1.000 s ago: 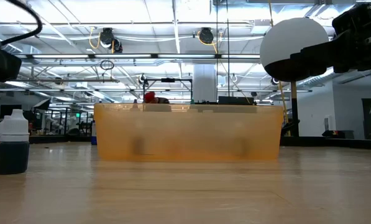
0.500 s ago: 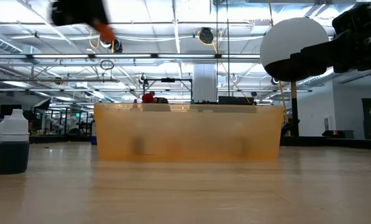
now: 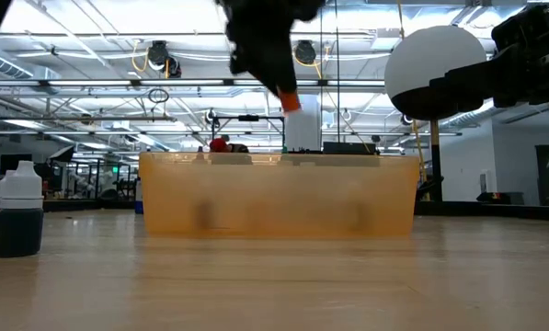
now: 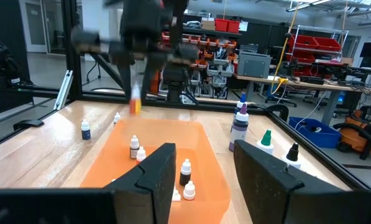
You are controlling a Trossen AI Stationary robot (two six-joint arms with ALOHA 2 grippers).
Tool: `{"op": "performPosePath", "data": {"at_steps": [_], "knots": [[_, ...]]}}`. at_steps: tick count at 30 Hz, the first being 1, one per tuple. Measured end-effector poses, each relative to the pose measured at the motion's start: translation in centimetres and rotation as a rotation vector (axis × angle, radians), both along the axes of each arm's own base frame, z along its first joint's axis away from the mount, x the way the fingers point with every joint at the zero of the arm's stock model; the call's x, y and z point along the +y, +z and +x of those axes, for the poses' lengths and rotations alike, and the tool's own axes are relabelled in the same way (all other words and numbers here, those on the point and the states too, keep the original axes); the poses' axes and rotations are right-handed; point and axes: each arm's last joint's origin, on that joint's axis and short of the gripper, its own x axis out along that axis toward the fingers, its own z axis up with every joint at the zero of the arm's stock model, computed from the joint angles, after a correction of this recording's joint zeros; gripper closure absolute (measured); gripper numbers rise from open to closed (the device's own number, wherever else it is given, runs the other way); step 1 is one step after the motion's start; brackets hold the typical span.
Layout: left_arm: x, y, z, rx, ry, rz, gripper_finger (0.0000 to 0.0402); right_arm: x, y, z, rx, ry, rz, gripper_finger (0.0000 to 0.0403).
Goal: Pick & Place food coloring
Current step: Put the small orange food coloring bottle into the orange bin
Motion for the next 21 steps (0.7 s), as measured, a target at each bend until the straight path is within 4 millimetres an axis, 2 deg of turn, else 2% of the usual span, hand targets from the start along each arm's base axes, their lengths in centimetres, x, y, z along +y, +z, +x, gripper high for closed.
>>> {"op": "performPosePath", "data": {"at_steps": [4, 7, 12, 21], "knots": [[0.6, -2.7, 2.3, 0.086, -0.025, 0.022, 0.0333, 0.0, 0.0, 0.0, 0.000, 0.000, 0.000, 0.0253], [0.7, -4.5, 3.3, 0.120, -0.047, -0.010, 0.0333, 0.0, 0.0, 0.0, 0.000, 0.000, 0.000, 0.0254], [0.5, -7.2, 3.9, 0.185, -0.047, -0.020, 0.0333, 0.0, 0.0, 0.0, 0.000, 0.000, 0.000, 0.0251], [0.3, -10.7, 4.6, 0.265, -0.036, -0.064, 0.0333, 0.0, 0.0, 0.0, 0.000, 0.000, 0.000, 0.0250]]}}
